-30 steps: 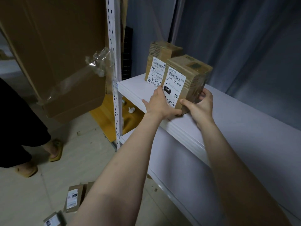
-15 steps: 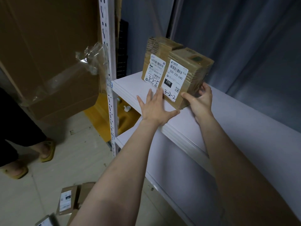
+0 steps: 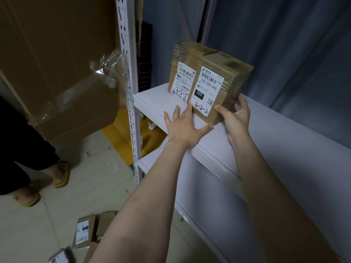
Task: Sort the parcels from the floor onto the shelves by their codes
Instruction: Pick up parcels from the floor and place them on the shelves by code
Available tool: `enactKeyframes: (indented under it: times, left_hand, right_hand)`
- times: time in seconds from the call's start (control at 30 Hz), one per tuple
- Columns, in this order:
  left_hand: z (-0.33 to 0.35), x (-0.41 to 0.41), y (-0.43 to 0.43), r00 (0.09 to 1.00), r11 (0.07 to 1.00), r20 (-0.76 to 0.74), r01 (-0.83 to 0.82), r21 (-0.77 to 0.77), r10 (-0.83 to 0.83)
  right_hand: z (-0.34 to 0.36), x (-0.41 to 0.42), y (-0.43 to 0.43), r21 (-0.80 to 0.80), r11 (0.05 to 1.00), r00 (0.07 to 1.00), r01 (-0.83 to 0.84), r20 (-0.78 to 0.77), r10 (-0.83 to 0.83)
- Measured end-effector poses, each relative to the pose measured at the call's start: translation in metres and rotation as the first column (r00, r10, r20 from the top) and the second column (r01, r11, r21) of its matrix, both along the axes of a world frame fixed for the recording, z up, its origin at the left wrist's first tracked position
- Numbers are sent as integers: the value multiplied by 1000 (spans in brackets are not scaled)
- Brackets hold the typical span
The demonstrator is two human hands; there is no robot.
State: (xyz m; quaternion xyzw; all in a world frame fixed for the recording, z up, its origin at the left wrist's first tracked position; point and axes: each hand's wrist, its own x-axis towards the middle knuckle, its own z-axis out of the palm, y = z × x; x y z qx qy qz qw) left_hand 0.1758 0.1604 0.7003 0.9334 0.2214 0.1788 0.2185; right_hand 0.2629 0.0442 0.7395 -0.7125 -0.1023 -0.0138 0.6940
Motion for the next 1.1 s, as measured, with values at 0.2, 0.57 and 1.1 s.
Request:
enactKeyframes:
  times: [0.2,0.57,1.1]
  left_hand:
    - [-1,0,-1,1000,1000,-10,-16,-8,16]
    - [-6,2,1,1000,999,15,-24,-36,24]
    - [-128,-186,34,945,894,-190,-317,-318,267]
  right_hand:
    - [-15,-13,5,-83,985,985,154,-65,-159]
    - [-33,-94,13,-66,967,911,248,355,-209]
    - [-75,-198,39,-48,998,958,-38,282,50]
